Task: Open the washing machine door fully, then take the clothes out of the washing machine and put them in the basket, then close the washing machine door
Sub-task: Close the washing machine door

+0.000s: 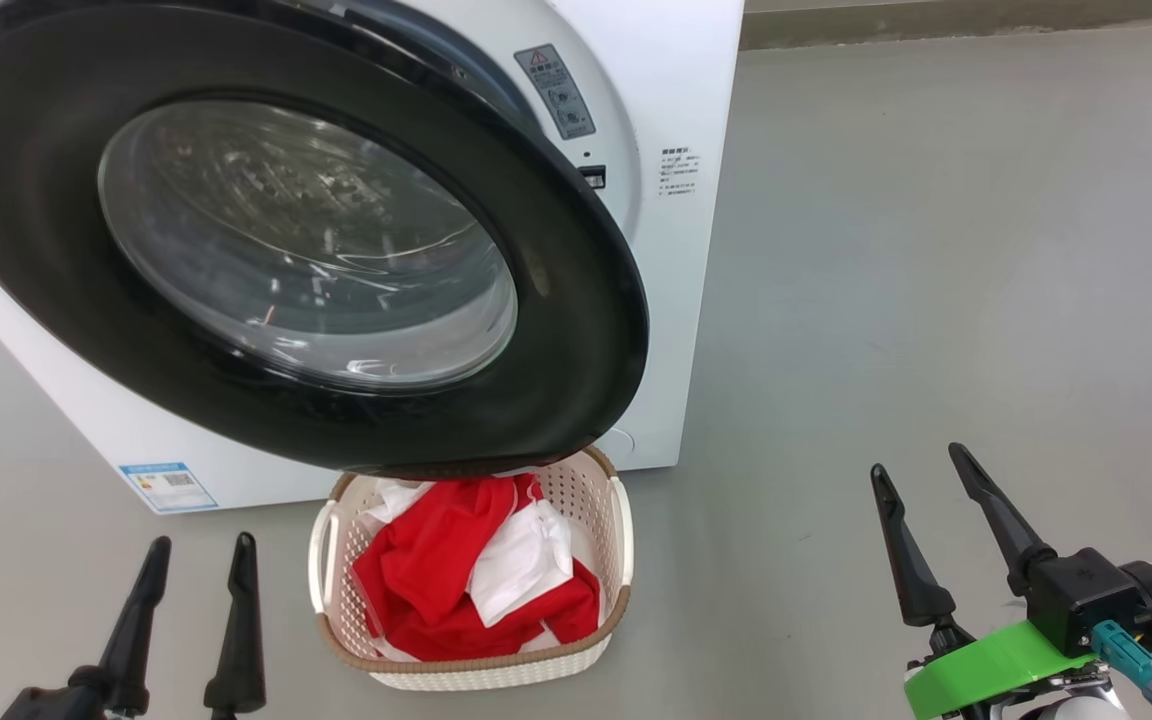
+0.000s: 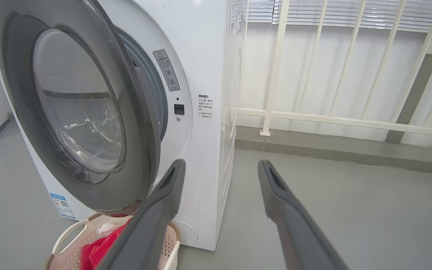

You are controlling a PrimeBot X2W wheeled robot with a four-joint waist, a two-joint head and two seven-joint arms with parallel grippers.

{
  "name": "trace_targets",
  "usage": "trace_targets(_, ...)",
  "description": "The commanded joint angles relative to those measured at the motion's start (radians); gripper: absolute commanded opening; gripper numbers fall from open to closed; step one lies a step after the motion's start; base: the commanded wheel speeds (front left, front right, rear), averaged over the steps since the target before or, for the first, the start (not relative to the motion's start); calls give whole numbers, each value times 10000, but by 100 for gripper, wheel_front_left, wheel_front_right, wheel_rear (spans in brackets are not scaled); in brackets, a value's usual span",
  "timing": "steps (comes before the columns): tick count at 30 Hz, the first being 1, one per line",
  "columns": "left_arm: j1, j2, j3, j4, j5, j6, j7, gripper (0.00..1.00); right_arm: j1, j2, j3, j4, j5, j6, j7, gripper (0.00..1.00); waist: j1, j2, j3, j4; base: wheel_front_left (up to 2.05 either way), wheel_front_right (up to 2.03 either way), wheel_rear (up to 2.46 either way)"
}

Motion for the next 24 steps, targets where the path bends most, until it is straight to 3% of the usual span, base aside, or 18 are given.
trace_targets(1,-125,16,461,-144,212,-142,-119,100,-57,-56,218,-294,28,63,-65,100,0,0,10,21,0,0,0)
trace_targets(11,-126,-257,659,-47,583,-343,-119,100,-84,-56,278,-244,-6,63,-65,100,0,0,6,110,0,0,0)
trace_targets(12,-128,-283,659,-44,608,-358,-119,100,-97,-56,324,-228,-41,63,-65,96,0,0,14,134,0,0,0)
trace_targets(13,-134,-308,650,-42,633,-372,-120,100,-113,-56,374,-191,-67,63,-65,48,0,0,30,165,0,0,0)
trace_targets(14,-147,-332,634,-43,652,-386,-120,100,-140,-56,409,-149,-69,63,-65,35,0,0,50,203,0,0,0)
trace_targets(15,-169,-357,607,-47,668,-400,-120,100,-187,-56,455,-91,-87,63,-65,14,0,0,79,256,0,0,0)
trace_targets(16,-191,-381,594,-57,672,-409,-120,100,-256,-56,534,-2,-30,63,-65,0,0,0,106,301,0,0,0)
trace_targets(24,-406,-535,408,-100,484,-466,-120,100,-1619,-56,1443,950,917,63,-65,0,0,0,370,973,0,0,0)
